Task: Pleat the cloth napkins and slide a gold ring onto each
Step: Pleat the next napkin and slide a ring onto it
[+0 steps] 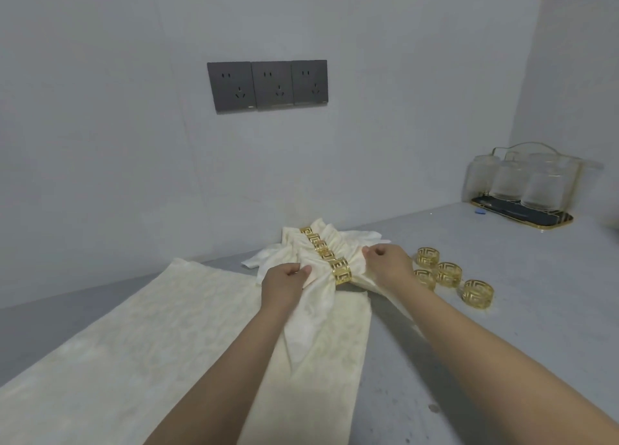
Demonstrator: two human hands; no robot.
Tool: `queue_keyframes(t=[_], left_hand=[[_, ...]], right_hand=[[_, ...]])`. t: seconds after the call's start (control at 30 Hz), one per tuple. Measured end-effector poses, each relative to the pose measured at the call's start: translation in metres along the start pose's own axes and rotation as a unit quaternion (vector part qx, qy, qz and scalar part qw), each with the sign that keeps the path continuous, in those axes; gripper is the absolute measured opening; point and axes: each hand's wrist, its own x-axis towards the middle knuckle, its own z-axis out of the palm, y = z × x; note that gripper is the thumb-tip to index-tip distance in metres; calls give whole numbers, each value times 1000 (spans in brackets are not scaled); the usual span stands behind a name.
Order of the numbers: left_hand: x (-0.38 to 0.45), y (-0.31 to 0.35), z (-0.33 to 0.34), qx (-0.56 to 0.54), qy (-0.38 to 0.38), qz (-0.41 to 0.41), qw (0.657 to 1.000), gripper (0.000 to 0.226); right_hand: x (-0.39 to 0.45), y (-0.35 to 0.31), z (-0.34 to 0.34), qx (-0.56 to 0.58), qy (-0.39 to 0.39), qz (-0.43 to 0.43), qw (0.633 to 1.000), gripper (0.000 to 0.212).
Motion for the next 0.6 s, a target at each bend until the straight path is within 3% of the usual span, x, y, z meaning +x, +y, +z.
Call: queue_keyframes(t=[0.2,0.6], left_hand=[[32,-10,24,-7,56,-42,998,22],[48,-27,38,67,82,-58,993,29]], right_hand=[[40,6,24,-33,-47,-19,998,21],[52,40,61,-3,5,-13,1000,29]])
